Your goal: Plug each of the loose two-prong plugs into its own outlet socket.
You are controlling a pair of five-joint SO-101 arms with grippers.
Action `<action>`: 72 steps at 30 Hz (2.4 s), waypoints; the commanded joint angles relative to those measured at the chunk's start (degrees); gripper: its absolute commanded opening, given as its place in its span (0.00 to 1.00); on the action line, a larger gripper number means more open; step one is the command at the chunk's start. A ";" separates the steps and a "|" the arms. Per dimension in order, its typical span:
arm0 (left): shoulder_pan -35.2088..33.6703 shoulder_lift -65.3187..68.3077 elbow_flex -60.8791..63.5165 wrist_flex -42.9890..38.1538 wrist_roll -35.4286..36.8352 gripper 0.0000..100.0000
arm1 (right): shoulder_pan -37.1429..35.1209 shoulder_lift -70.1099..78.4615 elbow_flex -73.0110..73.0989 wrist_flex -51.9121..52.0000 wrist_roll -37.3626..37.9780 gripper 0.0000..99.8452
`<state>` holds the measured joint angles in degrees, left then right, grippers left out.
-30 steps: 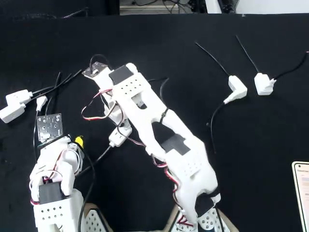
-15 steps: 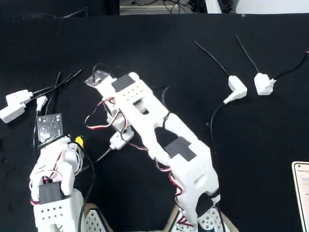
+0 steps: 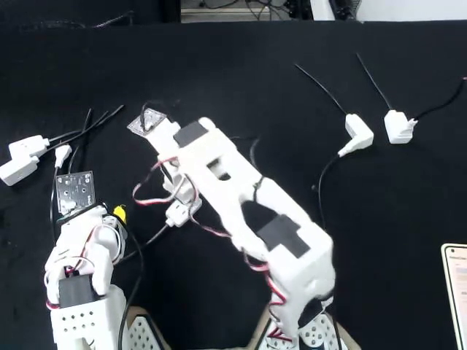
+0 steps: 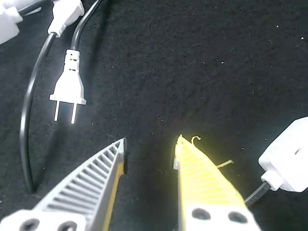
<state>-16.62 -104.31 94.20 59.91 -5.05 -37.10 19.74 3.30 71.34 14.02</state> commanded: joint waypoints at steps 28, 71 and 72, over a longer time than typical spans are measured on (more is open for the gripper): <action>-23.34 -0.35 -6.46 -3.52 14.68 0.18 | -6.95 -9.19 0.22 7.38 39.21 0.35; -20.53 -0.35 -6.02 -3.43 14.86 0.18 | 49.58 -9.63 -14.64 3.34 7.21 0.01; -20.26 -0.35 -6.02 -3.43 14.86 0.18 | 50.64 -7.34 -15.96 3.34 7.21 0.01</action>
<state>-38.42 -104.31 91.56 57.63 9.45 9.41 9.01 -5.85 73.63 21.85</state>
